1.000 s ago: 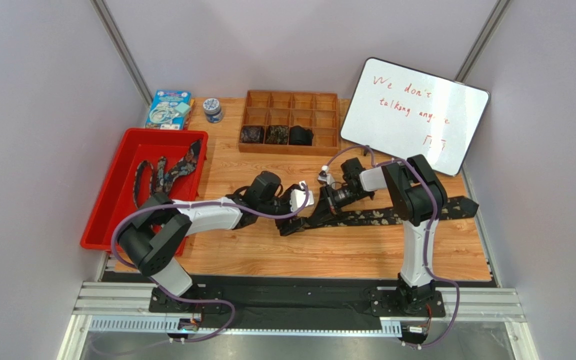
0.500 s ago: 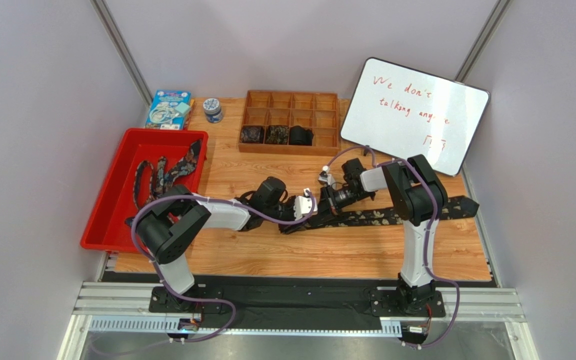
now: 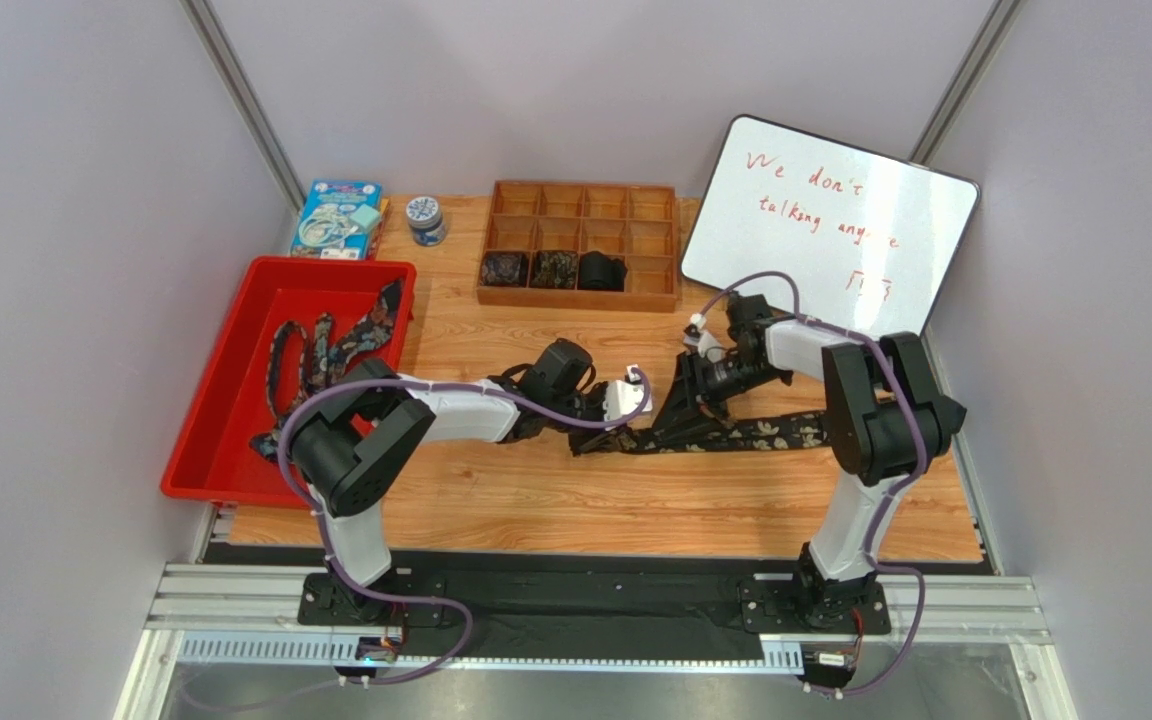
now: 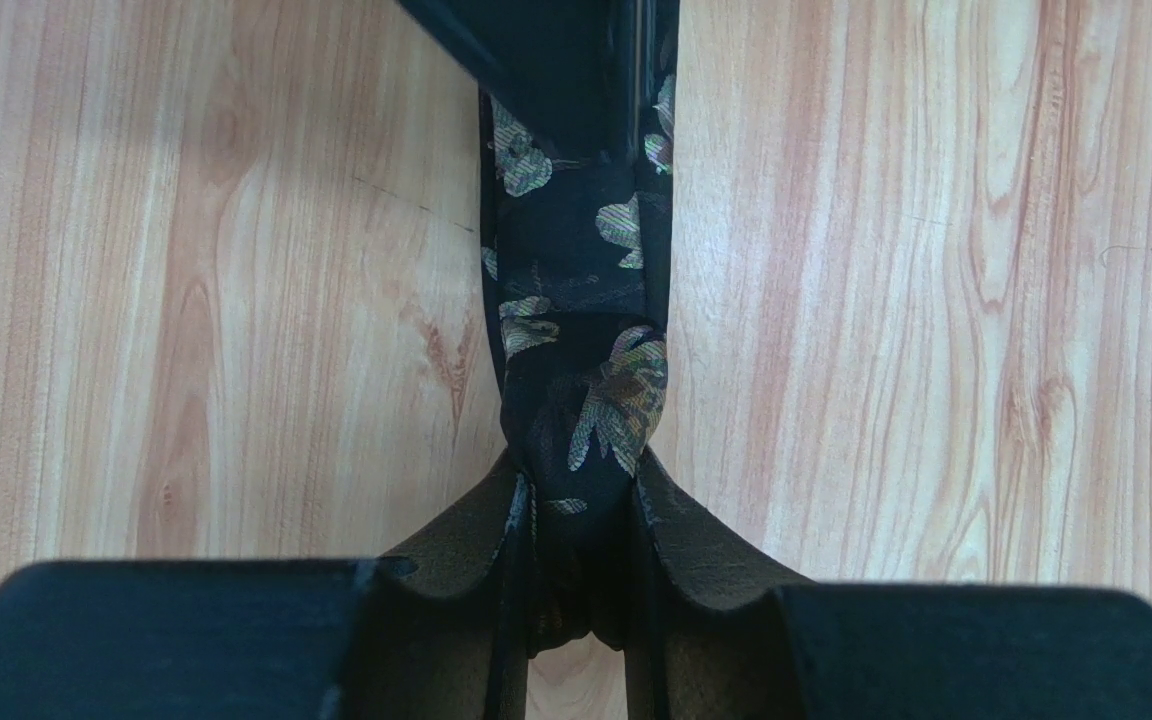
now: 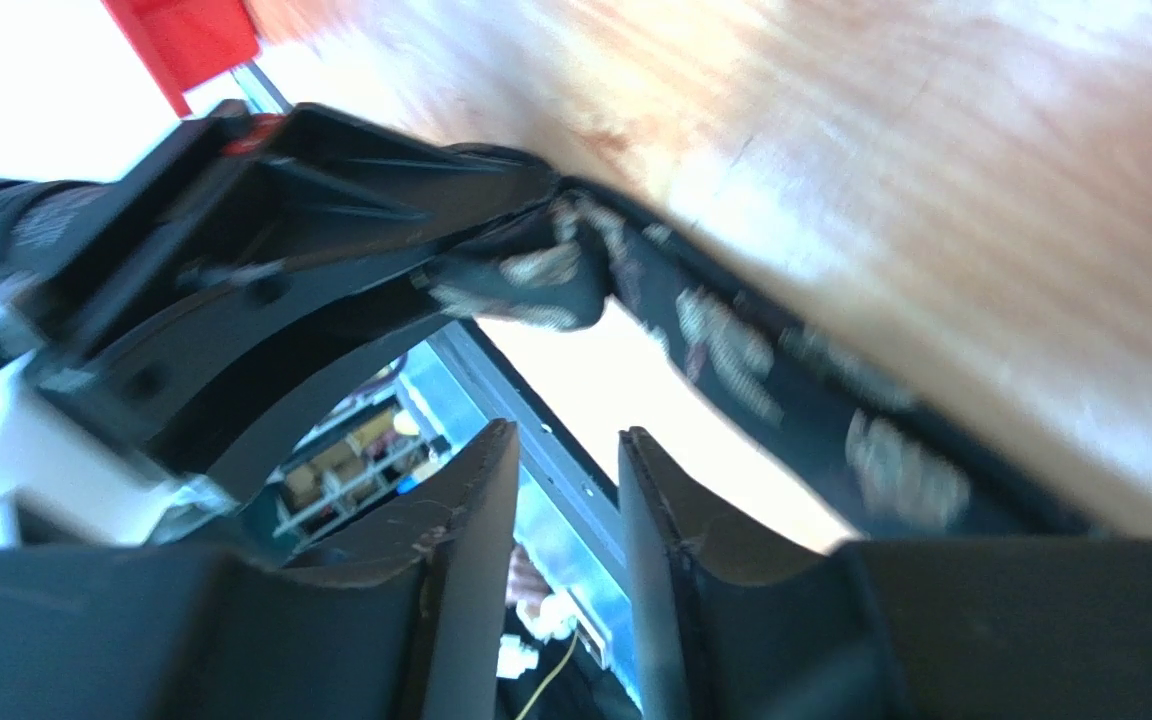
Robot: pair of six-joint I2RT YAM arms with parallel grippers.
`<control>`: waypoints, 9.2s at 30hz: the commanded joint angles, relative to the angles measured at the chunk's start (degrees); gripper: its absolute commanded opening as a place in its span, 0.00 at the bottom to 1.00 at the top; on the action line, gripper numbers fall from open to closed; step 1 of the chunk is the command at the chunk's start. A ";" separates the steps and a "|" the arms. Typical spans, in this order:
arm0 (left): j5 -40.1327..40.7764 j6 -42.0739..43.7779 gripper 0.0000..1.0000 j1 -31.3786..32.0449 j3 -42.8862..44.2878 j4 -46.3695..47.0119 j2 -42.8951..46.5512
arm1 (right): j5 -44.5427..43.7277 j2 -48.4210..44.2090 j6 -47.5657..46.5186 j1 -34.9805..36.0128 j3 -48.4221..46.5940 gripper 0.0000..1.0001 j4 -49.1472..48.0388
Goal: Roll the ties
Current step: Roll the tie at the center of the board.
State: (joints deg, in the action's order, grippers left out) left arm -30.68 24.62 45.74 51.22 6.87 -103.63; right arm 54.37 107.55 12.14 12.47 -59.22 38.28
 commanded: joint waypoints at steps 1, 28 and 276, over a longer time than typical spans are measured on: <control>2.20 0.34 0.17 -0.12 0.28 -4.41 -2.01 | -1.46 -4.71 1.38 0.27 -1.25 0.40 3.82; 2.11 -0.71 0.22 0.41 1.07 -5.64 -2.80 | -5.59 4.95 10.54 7.48 -1.60 0.00 -11.92; 0.54 4.48 0.68 0.59 13.48 -26.49 -4.13 | -8.49 13.56 -6.43 -2.80 -6.61 0.00 8.39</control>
State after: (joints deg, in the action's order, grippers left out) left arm -27.20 30.76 49.71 69.56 -15.31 -110.87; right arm 52.49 117.47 8.84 10.57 -67.11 47.79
